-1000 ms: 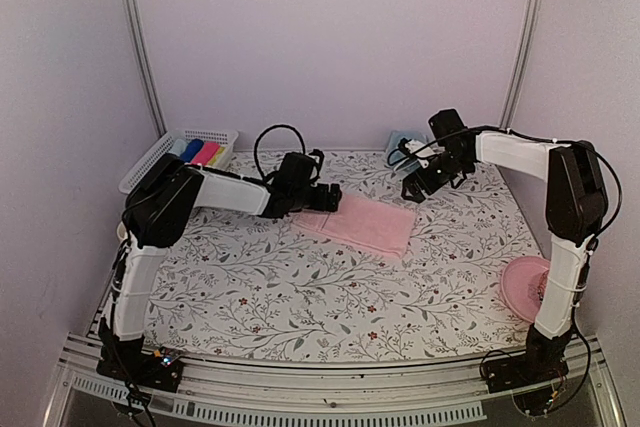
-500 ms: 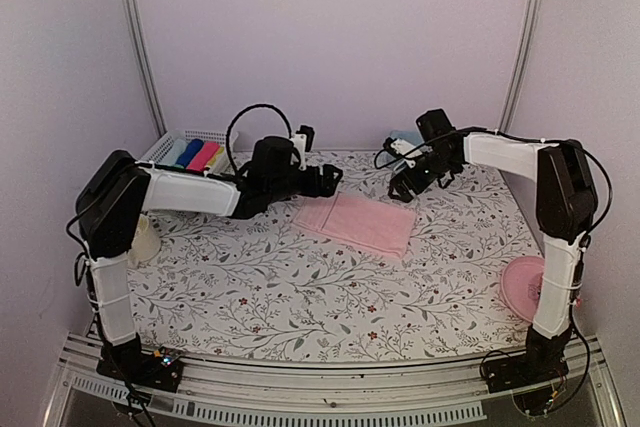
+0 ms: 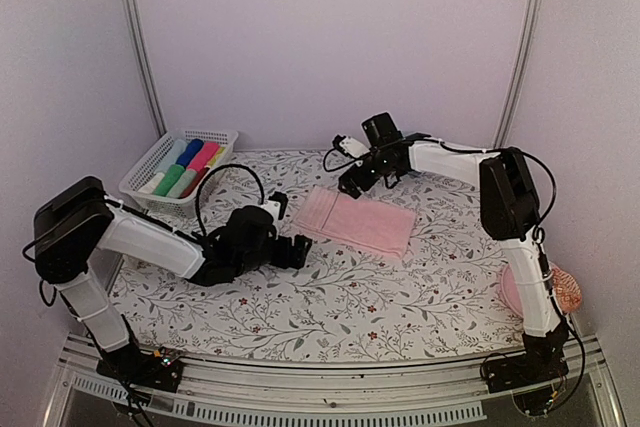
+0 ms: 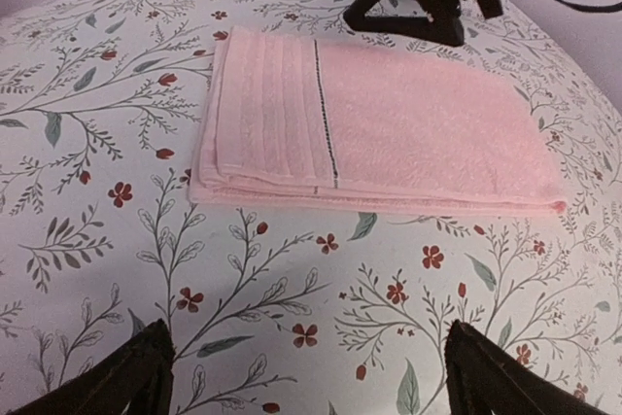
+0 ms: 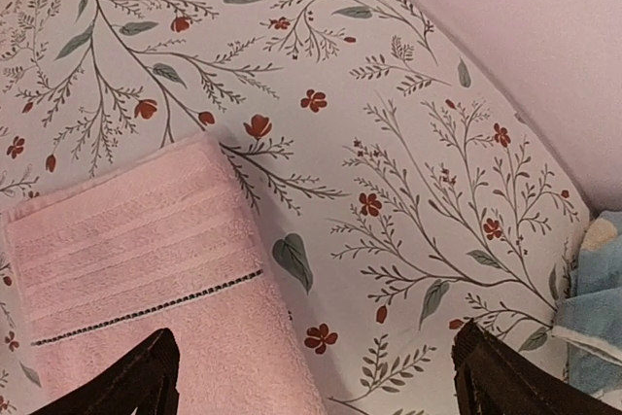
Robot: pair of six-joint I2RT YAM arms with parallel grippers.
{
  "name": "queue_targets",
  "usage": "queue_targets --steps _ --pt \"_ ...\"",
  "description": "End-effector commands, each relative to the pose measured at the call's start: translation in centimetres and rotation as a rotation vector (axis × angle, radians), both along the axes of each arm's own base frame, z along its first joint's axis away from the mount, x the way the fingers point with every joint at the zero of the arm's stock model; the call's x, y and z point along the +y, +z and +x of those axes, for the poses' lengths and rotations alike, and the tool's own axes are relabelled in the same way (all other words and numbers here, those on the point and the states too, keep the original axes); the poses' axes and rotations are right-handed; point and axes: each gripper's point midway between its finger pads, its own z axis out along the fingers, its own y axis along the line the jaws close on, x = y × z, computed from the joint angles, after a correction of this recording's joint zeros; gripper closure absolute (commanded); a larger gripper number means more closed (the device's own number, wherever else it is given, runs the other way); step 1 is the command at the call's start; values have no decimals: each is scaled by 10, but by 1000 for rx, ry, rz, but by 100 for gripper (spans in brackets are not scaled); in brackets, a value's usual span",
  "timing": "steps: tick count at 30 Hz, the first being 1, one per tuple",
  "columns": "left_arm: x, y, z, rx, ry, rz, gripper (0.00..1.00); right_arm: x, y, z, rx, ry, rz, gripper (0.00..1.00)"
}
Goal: Roll the towels
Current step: Rotate the towel at the center of the board.
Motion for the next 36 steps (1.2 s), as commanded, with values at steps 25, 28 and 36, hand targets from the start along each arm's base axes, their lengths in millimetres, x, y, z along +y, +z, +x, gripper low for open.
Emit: queue_targets --steps 25,28,36 --pt "-24 48 -23 -318 -137 169 3 -118 51 40 -77 -307 -94 1" --pt "-48 60 -20 -406 -256 245 3 -121 94 21 -95 -262 -72 1" --pt "-113 53 -11 -583 -522 439 4 -143 143 -51 -61 -135 37 1"
